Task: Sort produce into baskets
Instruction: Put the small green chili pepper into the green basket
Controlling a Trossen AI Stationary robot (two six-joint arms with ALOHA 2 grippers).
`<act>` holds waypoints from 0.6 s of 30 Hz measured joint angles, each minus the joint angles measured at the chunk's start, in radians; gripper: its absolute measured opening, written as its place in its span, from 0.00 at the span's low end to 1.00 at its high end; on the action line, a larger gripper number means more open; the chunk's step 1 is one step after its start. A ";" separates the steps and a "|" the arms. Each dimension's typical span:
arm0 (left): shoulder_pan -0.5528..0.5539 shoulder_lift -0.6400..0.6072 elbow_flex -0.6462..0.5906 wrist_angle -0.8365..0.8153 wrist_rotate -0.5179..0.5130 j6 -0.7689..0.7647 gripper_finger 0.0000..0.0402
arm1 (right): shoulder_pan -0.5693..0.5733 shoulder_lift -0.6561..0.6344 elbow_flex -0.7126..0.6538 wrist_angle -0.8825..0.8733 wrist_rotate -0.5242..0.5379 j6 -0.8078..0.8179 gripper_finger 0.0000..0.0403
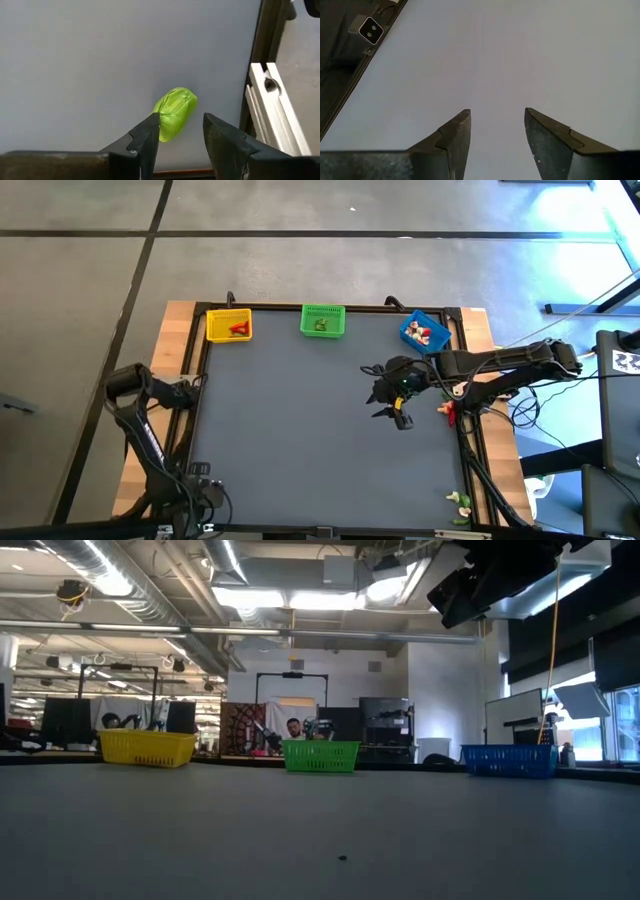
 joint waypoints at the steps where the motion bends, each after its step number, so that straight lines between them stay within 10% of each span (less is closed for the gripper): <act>1: -0.004 0.006 0.000 0.001 -0.001 0.000 0.37 | 0.000 0.000 0.000 0.000 0.000 0.000 0.46; 18: -0.018 0.097 0.002 -0.002 0.017 -0.050 0.23 | 0.000 0.000 0.000 0.002 0.000 0.000 0.46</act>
